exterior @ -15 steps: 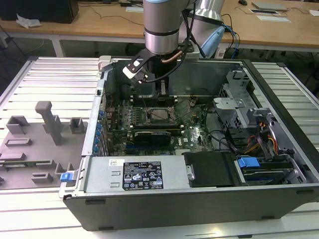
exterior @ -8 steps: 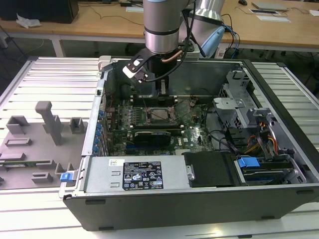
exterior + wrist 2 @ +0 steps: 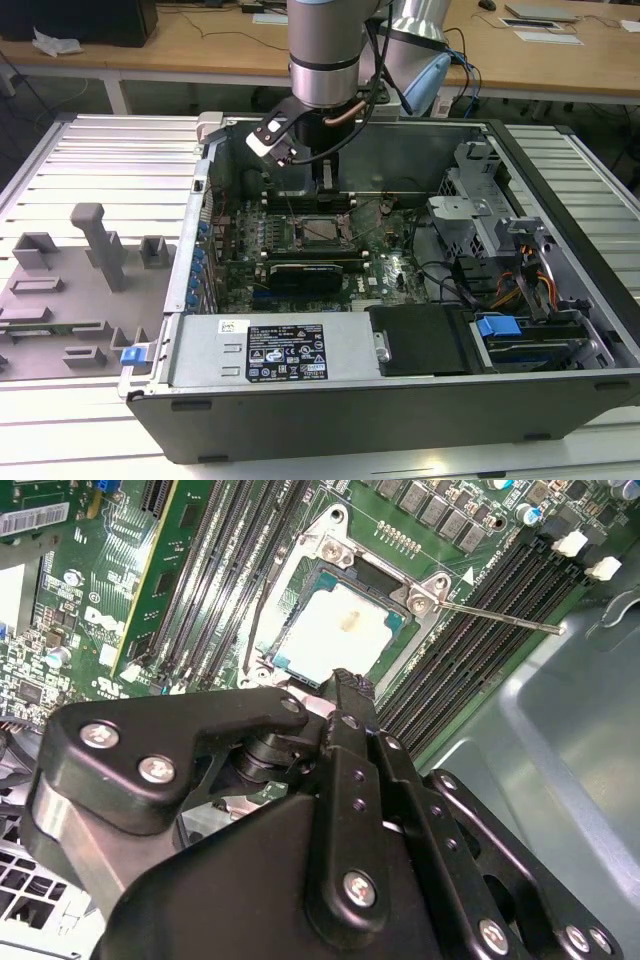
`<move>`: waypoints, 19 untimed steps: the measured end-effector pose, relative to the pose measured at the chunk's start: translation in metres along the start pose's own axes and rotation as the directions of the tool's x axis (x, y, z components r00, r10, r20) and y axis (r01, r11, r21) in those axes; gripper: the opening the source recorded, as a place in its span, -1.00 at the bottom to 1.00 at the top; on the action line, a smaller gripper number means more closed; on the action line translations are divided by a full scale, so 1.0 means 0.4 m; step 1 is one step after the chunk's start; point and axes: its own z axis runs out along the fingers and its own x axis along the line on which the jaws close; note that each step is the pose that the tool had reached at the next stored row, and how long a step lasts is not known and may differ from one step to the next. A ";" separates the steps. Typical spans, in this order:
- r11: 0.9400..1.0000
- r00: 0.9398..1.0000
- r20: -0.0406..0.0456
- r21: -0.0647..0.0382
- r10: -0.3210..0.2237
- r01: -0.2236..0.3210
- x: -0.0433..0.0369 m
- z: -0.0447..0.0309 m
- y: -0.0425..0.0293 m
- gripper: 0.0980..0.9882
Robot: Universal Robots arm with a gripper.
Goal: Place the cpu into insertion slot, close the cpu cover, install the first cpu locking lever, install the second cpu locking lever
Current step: 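Close the cpu cover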
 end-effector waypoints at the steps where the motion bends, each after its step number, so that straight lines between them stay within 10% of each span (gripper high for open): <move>1: 1.000 1.000 0.000 0.000 0.000 0.000 0.000 0.000 0.003 -0.98; 19: 1.000 1.000 0.000 0.023 0.001 -0.001 0.000 0.009 0.116 -0.98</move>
